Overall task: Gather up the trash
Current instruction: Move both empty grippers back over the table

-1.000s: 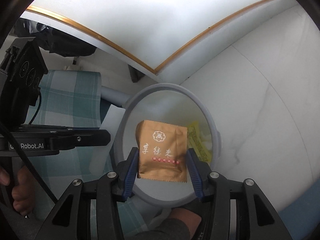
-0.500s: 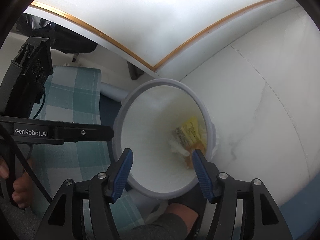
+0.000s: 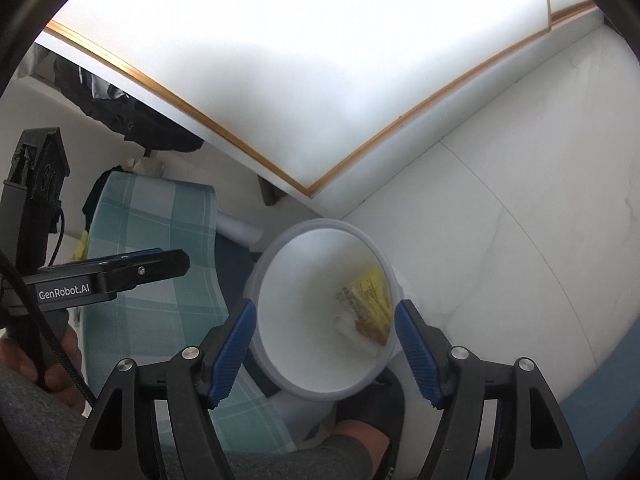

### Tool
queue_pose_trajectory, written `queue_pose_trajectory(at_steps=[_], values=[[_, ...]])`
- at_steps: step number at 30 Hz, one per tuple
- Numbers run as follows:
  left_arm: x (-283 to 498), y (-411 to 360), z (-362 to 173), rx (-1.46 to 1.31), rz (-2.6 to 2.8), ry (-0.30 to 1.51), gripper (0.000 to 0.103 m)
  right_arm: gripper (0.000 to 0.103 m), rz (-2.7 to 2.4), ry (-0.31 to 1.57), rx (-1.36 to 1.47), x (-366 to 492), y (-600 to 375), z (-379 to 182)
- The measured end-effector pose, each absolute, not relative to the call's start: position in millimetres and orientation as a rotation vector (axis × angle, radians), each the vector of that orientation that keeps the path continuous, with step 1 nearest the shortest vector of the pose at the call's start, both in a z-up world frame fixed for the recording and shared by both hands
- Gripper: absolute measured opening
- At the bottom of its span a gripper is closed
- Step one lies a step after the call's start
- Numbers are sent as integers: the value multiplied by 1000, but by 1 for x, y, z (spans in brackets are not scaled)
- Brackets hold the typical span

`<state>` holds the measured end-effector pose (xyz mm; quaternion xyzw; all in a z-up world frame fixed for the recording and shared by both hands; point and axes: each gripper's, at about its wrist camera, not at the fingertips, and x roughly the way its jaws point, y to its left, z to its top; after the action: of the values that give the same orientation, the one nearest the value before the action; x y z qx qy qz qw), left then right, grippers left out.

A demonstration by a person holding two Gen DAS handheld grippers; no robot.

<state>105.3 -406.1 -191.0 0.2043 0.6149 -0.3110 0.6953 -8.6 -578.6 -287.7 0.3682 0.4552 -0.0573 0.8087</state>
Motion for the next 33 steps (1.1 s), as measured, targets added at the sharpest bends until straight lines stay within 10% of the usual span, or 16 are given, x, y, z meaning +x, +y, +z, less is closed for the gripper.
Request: queue_pose_trajectory(at_steps=[33], values=[[95, -160, 21, -5, -387, 747, 92, 98, -82, 436, 329, -21, -444, 0]])
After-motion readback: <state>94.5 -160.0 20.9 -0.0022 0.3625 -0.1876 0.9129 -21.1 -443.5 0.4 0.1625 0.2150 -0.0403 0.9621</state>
